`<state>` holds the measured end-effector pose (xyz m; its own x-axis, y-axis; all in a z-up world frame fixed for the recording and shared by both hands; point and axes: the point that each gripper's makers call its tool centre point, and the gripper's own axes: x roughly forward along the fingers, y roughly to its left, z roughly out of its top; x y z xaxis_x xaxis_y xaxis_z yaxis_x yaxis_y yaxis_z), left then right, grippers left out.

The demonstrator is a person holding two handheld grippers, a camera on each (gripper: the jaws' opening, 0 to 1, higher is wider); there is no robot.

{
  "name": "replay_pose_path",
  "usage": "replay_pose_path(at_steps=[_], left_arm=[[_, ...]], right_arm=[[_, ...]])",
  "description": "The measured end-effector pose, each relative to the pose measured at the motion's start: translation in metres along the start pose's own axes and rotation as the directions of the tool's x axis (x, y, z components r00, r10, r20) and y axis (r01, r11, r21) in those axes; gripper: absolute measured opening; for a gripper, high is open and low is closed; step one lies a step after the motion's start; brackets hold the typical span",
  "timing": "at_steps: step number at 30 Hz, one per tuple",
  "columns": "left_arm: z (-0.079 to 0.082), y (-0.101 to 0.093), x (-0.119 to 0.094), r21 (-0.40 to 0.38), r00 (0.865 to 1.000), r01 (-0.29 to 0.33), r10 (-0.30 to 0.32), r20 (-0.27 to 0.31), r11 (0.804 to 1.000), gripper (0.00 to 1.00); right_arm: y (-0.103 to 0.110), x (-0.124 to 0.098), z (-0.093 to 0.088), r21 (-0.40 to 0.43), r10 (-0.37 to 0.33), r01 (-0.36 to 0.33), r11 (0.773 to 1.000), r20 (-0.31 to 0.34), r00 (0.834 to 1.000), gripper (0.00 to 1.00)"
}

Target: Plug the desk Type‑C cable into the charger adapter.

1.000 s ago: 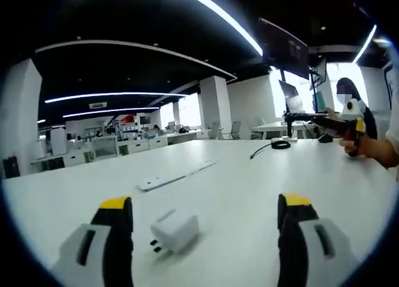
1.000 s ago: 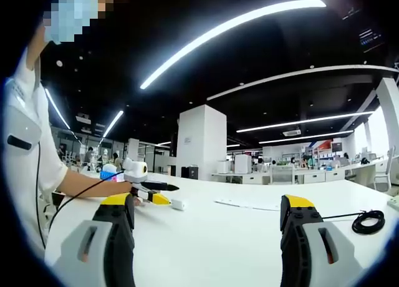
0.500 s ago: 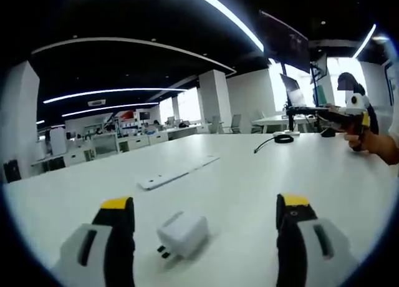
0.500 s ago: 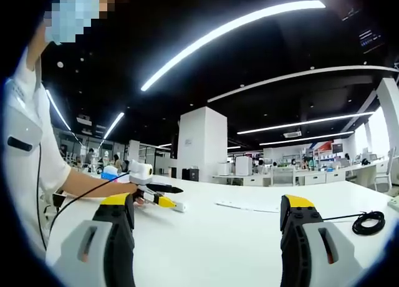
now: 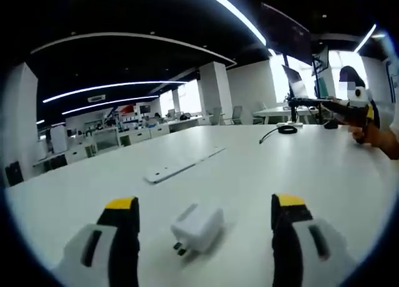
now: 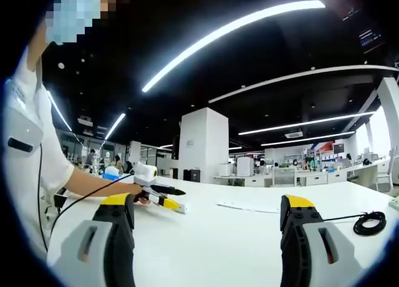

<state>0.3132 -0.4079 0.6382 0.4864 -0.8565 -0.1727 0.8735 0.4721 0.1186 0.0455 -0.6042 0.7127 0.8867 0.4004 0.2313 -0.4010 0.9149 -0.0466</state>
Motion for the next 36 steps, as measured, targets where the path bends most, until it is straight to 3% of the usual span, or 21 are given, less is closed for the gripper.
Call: replay_pose_path(at_steps=[24, 36], left_arm=[[-0.013, 0.014, 0.003, 0.047, 0.998, 0.011, -0.008, -0.058, 0.999, 0.58], [-0.016, 0.017, 0.002, 0.024, 0.997, 0.013, -0.011, -0.073, 1.0, 0.46]], right_arm=[[0.002, 0.0, 0.0, 0.004, 0.007, -0.007, 1.0, 0.002, 1.0, 1.0], [0.002, 0.0, 0.0, 0.001, 0.009, -0.009, 1.0, 0.001, 1.0, 1.0]])
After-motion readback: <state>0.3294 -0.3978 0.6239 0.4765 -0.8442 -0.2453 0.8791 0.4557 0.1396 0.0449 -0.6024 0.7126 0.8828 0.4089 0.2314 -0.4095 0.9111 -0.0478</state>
